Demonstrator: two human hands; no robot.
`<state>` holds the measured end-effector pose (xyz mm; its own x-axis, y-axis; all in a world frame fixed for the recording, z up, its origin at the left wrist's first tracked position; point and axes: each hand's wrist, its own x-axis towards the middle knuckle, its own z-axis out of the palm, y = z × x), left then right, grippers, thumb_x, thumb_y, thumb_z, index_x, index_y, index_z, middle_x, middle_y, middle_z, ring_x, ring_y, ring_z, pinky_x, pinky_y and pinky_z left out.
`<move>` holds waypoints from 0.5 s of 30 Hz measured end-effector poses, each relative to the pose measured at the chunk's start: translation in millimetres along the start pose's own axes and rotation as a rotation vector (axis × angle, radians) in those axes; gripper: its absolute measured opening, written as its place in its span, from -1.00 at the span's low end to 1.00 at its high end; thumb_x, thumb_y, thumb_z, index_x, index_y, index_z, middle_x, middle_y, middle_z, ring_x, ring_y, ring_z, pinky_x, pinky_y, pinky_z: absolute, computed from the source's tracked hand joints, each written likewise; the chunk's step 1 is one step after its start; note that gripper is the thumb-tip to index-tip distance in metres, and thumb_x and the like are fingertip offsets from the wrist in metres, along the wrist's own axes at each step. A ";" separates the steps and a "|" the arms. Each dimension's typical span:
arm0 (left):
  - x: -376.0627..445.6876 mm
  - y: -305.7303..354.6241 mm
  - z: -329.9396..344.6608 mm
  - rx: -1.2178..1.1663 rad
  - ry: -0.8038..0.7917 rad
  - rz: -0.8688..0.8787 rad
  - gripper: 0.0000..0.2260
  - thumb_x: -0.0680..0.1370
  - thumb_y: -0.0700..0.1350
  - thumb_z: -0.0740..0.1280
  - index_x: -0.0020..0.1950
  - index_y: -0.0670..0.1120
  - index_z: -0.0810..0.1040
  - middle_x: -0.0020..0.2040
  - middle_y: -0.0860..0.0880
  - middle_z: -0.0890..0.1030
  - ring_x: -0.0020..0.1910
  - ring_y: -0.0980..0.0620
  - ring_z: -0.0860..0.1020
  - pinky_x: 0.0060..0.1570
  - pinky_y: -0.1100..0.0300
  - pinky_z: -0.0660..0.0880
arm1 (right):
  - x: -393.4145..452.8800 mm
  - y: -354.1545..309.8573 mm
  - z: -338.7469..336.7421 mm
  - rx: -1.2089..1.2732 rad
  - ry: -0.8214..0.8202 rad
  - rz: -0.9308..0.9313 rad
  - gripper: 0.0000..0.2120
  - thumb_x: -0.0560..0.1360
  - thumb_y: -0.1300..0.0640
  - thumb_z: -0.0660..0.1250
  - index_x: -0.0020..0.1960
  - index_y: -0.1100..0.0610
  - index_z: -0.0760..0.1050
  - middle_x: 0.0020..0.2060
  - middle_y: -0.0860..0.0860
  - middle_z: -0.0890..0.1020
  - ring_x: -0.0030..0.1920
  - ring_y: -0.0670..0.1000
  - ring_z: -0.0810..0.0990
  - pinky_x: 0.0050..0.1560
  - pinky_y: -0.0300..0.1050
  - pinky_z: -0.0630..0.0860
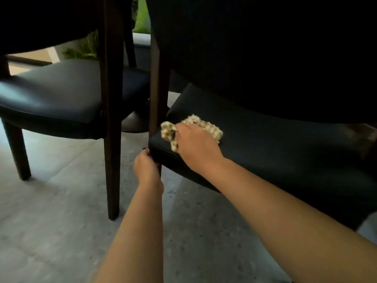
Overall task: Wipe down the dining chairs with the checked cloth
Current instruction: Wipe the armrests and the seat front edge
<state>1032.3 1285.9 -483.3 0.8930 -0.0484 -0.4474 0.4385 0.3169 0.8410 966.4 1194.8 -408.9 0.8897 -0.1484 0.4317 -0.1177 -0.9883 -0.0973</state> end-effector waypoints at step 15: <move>14.2 -46.6 13.1 -0.239 -0.151 0.059 -0.55 0.62 0.24 0.07 0.31 0.02 0.53 0.09 0.02 0.66 0.03 0.03 0.63 -0.20 0.18 0.57 | 20.0 -12.8 23.5 -0.282 -0.097 -0.069 -0.62 0.58 0.02 0.10 0.37 0.09 0.36 0.31 0.10 0.44 0.32 0.19 0.37 0.29 0.16 0.34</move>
<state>1025.9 1258.0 -525.0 0.9291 -0.1577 -0.3346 0.3651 0.5371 0.7604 996.1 1205.3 -420.2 0.9363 -0.0898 0.3396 -0.1610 -0.9689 0.1878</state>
